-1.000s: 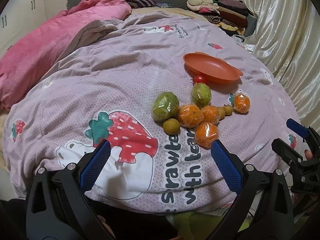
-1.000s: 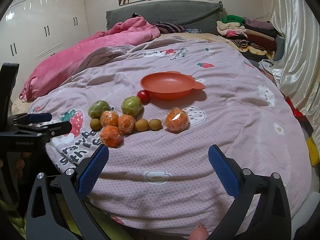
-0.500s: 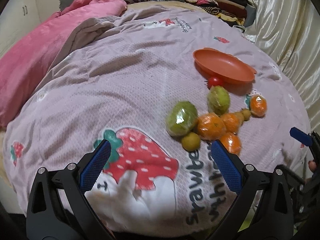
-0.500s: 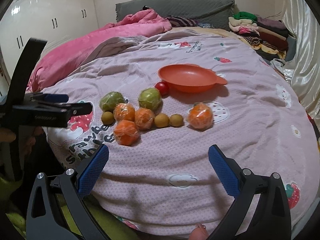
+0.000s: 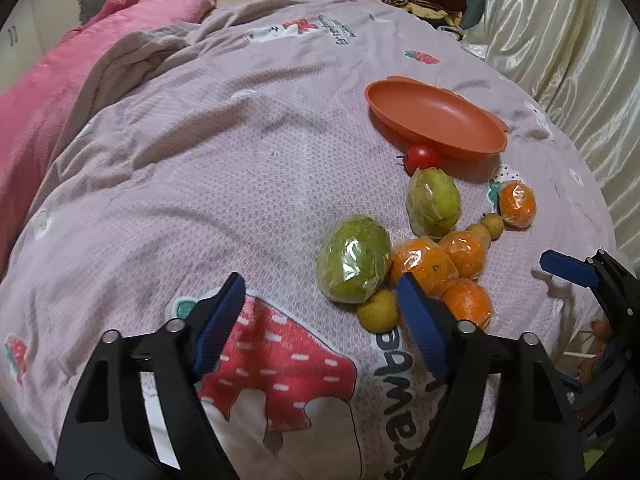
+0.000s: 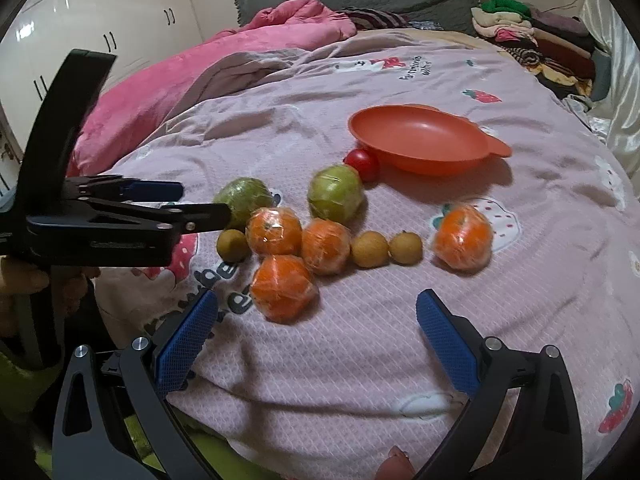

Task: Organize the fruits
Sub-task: 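Grasp the wrapped green pear with the left tool while the right tool approaches a wrapped orange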

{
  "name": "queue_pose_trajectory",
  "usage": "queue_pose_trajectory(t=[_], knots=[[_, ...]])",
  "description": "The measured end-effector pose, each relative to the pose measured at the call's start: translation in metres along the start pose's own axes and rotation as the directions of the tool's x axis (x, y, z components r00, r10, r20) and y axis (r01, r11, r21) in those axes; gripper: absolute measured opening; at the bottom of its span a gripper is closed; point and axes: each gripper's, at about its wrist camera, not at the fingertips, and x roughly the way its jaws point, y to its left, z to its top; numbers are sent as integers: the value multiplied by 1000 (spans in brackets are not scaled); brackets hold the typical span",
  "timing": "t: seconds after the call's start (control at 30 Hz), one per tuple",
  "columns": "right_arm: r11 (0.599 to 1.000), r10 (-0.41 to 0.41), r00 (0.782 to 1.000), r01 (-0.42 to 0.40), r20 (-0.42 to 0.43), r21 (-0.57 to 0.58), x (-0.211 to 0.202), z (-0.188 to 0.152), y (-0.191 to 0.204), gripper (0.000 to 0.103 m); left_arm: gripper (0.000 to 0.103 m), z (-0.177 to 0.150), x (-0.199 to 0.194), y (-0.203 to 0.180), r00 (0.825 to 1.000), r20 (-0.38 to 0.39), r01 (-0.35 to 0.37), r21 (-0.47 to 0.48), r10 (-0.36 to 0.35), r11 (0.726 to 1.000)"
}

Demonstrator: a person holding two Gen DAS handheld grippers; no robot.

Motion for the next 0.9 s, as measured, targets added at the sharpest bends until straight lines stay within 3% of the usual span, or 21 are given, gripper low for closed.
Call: queue_pose_trajectory(t=[0.2,0.3,0.63,0.9], knots=[[1000,21,999,-22,-25,-9,9,2,3,97,54,7,13,0,999,-28,41,21,-41,999],[999,35,998,-35,-46,-5,15,1,4,79,49,11,19,-2,997,-43,64,32,-63,997],[996,93,991,-92,-95,8,29,-1,6,48,39,17,27,2,990,-62,128,26,-126,991],[994,109,989,-109,-105,0,43,4,9,43,36,18,34,5,982,-81,174,15,-172,985]])
